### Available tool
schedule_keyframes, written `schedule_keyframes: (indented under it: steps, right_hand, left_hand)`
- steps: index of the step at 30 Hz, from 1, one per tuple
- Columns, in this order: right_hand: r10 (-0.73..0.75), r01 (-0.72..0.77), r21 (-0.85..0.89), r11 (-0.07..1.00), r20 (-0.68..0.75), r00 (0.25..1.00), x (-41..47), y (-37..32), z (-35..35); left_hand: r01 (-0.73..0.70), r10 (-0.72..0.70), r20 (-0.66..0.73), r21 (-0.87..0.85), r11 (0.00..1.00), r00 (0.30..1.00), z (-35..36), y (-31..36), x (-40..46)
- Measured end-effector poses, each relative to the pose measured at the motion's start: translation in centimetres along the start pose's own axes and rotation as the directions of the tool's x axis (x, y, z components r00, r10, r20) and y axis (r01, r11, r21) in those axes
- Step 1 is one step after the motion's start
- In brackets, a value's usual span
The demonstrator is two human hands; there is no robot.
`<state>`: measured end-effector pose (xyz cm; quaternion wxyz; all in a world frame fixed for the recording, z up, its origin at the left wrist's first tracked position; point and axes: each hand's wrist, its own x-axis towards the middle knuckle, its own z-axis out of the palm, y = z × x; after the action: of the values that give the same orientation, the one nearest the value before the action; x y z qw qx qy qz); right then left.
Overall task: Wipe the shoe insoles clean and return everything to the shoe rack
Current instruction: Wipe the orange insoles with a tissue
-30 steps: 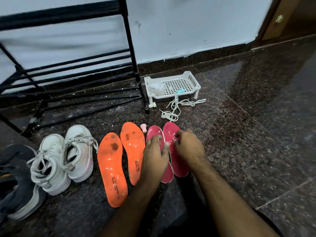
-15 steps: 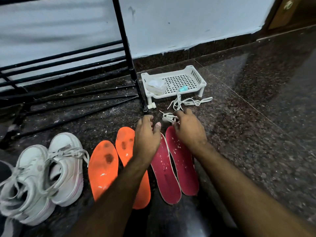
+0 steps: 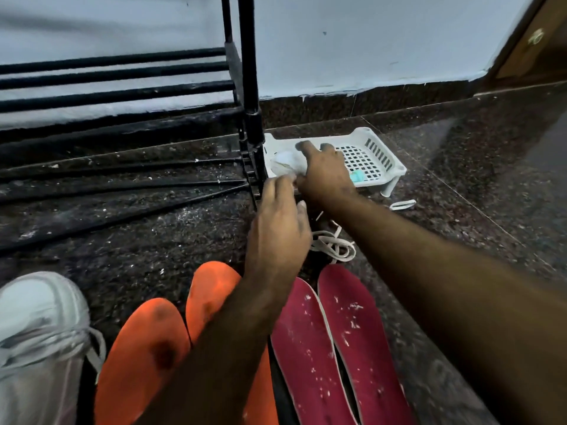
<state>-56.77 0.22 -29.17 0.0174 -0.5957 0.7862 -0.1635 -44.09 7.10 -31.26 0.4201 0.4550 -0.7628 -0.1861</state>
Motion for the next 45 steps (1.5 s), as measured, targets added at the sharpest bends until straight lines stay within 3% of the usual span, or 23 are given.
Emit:
schedule_keyframes:
  steps: [4,10,14,17,21,27,34,38,45]
  right_hand:
    - [-0.017,0.016,0.014,1.000,0.080,0.997,1.6,-0.7,0.9]
    - [-0.027,0.033,0.071,0.997,-0.080,0.996,-0.4,-0.4,-1.1]
    - [-0.073,0.100,0.124,0.987,-0.211,0.975,-5.8,0.8,-4.5]
    - [-0.003,0.049,0.219,0.975,-0.208,0.978,-12.3,2.2,-7.0]
    - [0.104,-0.058,0.221,0.974,-0.203,0.974,-20.7,5.2,-8.7]
    - [0.355,-0.322,0.271,0.907,-0.080,0.932,-29.3,8.0,-9.5]
    - [0.373,-0.384,0.171,0.907,0.091,0.923,-30.0,8.4,-7.4]
    - [0.372,-0.417,0.232,0.879,0.214,0.903,-29.3,8.7,-7.1]
    - [0.376,-0.403,0.132,0.906,0.190,0.907,-26.8,11.2,-10.1]
  left_hand:
    - [0.047,-0.047,0.041,0.008,0.999,0.998,0.5,-0.1,0.5]
    - [0.111,-0.110,0.077,-0.006,0.994,0.991,-0.7,0.2,-0.5]
    - [0.188,-0.185,0.095,-0.016,0.982,0.978,-2.1,1.8,-2.2]
    - [0.158,-0.154,0.122,-0.021,0.987,0.980,-2.9,5.1,-4.3]
    - [0.143,-0.132,0.192,-0.045,0.989,0.973,-2.0,9.9,-8.5]
    - [0.375,-0.301,0.305,-0.223,0.900,0.904,1.0,14.3,-15.7]
    - [0.590,-0.450,0.390,-0.426,0.685,0.804,3.4,14.5,-18.2]
    - [0.611,-0.459,0.411,-0.427,0.666,0.788,3.5,14.0,-17.5]
    - [0.548,-0.441,0.326,-0.466,0.695,0.836,3.8,12.0,-19.4]
